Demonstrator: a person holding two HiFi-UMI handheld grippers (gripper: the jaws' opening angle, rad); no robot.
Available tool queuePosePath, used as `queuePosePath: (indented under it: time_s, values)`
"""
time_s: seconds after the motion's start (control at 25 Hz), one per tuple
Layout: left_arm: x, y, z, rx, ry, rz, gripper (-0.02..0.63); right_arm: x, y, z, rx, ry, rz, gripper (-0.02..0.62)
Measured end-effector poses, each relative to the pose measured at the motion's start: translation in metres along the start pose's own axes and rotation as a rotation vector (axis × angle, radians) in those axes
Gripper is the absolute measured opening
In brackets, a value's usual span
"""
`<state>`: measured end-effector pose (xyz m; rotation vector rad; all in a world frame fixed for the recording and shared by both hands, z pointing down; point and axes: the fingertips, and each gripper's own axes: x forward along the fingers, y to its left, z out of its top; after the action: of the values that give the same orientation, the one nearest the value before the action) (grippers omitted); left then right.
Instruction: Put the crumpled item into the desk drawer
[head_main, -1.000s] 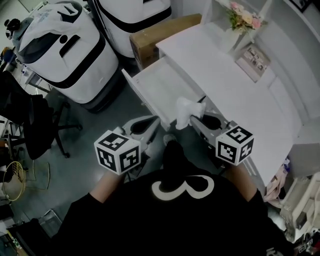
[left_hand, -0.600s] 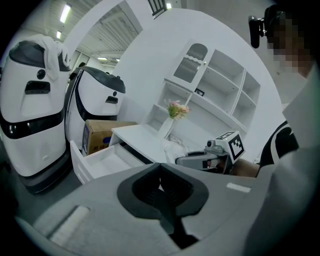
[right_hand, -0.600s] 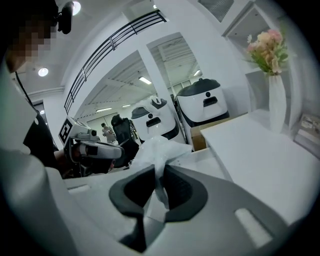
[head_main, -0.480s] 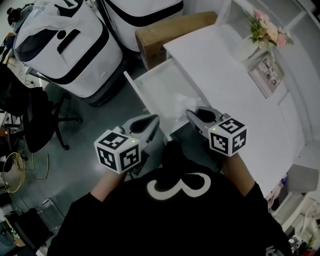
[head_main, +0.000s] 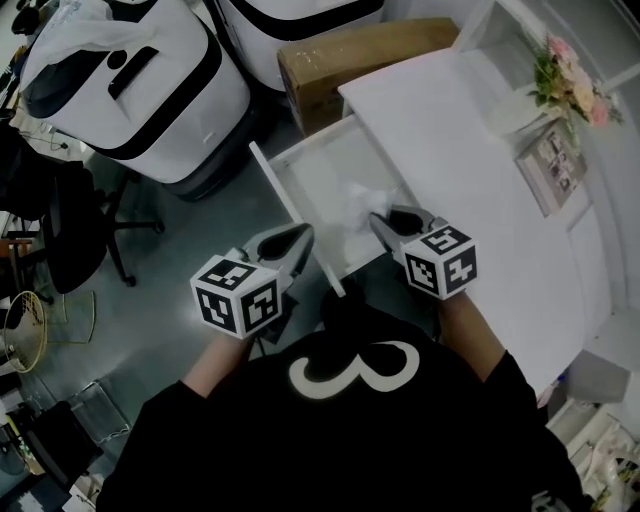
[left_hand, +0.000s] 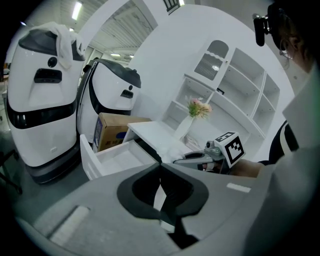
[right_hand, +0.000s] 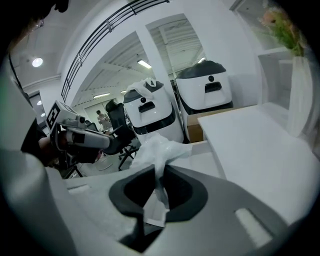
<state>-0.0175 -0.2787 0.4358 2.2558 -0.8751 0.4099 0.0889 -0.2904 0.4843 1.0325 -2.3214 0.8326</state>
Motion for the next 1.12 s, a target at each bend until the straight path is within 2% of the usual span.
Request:
queuePosePath:
  time_s: [0.32, 0.88, 1.12]
  values:
    - [0.018, 0.035, -0.010, -0.081, 0.024, 0.032, 0.011, 0.055, -0.025, -0.019, 0.009, 0.097, 0.006, 0.051]
    - [0.043, 0.076, -0.028, -0.154, 0.085, 0.042, 0.011, 0.150, -0.074, -0.085, 0.018, 0.332, -0.026, 0.051]
    - [0.050, 0.092, -0.028, -0.175, 0.091, 0.049, 0.011, 0.173, -0.095, -0.104, 0.034, 0.408, -0.058, 0.052]
